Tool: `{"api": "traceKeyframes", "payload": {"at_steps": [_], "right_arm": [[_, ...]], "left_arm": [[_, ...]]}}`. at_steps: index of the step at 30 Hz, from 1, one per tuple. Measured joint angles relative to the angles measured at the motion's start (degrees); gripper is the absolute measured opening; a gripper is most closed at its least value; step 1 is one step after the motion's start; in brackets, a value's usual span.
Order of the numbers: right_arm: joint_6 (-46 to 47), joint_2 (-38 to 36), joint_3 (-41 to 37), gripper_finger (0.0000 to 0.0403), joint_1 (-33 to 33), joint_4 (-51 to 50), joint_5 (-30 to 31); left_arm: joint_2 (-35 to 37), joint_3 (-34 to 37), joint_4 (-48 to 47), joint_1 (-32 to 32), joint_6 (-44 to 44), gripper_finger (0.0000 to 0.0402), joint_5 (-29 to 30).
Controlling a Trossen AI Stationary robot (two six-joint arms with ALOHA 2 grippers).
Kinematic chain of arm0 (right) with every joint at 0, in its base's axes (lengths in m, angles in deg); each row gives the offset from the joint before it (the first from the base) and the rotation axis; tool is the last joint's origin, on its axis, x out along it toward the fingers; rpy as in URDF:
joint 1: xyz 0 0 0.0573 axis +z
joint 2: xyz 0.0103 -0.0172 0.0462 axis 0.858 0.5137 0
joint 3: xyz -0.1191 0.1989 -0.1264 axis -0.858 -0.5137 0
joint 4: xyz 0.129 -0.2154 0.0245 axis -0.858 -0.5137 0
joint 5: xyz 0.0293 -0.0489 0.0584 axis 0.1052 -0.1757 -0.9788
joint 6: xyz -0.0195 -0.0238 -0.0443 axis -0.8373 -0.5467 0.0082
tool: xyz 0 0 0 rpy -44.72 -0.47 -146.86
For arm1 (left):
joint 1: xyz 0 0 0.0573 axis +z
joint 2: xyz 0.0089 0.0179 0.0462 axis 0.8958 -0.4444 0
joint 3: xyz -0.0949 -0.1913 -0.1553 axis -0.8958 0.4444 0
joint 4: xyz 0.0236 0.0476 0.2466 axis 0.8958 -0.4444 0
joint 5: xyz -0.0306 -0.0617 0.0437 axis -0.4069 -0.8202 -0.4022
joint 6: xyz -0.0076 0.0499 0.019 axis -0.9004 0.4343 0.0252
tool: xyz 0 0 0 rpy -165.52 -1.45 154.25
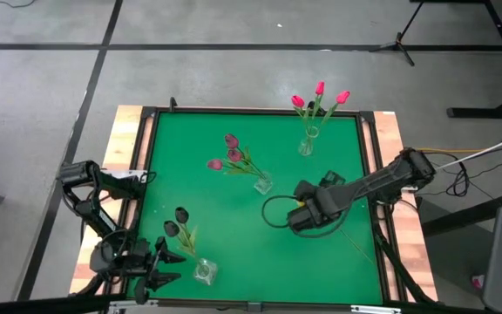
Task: Sort flowers into vase by color
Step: Put the black tulip into the bottom transparent vase
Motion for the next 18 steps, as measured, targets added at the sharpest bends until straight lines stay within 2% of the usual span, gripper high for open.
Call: {"api": "traceKeyframes", "payload": {"at_steps": [3,5,11,14,18], "right_arm": [[3.03,-0.30,-6.20,0.0267,-0.13,0.50,-3.63],[3.21,-0.52,-10.29,0.0258,-0.10,4.20,-5.44],[-4.29,-0.46,-21.15,0.0216,-1.61,15.80,-11.97],[-8.04,-0.46,-23.65,0.0207,-3.87,14.91,-12.61],[-13.20,-0.66,-24.27,0.0213,-7.79,17.20,-12.70]], "left_arm": [[0.04,-0.01,3.44,0.07,0.04,0.0248,-1.18],[0.04,0.01,5.28,0.12,0.04,0.0248,-2.51],[2.98,0.14,8.22,-0.08,0.13,0.0248,-11.20],[5.04,0.14,7.35,-0.31,0.52,0.0248,-13.87],[9.39,0.09,7.97,-2.20,5.43,0.0248,-15.77]]}}
